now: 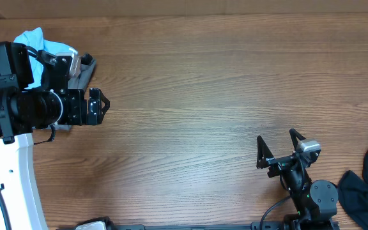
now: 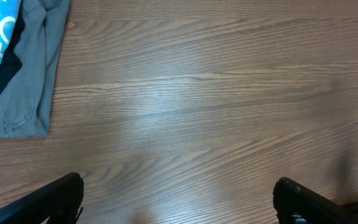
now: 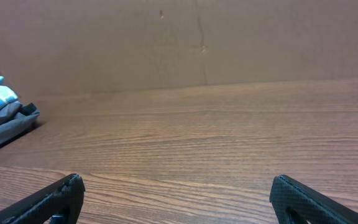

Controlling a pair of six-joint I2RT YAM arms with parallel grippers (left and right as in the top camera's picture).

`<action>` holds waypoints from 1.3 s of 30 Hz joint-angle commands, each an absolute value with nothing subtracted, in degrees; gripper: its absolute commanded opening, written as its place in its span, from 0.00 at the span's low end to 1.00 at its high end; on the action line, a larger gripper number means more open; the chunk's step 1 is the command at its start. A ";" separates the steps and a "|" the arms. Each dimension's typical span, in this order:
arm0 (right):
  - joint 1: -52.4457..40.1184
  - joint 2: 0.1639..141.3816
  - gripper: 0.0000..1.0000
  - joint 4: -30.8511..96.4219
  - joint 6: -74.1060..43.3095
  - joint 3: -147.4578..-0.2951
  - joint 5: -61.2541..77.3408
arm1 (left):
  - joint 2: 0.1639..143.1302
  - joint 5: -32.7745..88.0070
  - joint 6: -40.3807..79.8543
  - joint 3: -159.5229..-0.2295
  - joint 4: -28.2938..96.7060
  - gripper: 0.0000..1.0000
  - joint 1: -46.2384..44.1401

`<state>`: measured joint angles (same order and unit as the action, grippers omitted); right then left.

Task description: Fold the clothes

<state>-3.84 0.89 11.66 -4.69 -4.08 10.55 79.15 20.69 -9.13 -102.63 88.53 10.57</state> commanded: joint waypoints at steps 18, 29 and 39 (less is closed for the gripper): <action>-3.66 0.16 1.00 11.42 -4.49 -3.60 10.72 | 50.96 14.61 -11.05 -74.37 43.62 1.00 -7.92; -3.66 0.16 1.00 11.42 -4.49 -3.60 10.72 | 22.22 14.37 -8.93 -36.97 25.08 1.00 -7.90; -3.66 0.16 1.00 11.42 -4.49 -3.60 10.72 | -0.12 14.37 -6.55 -13.28 15.14 1.00 -7.90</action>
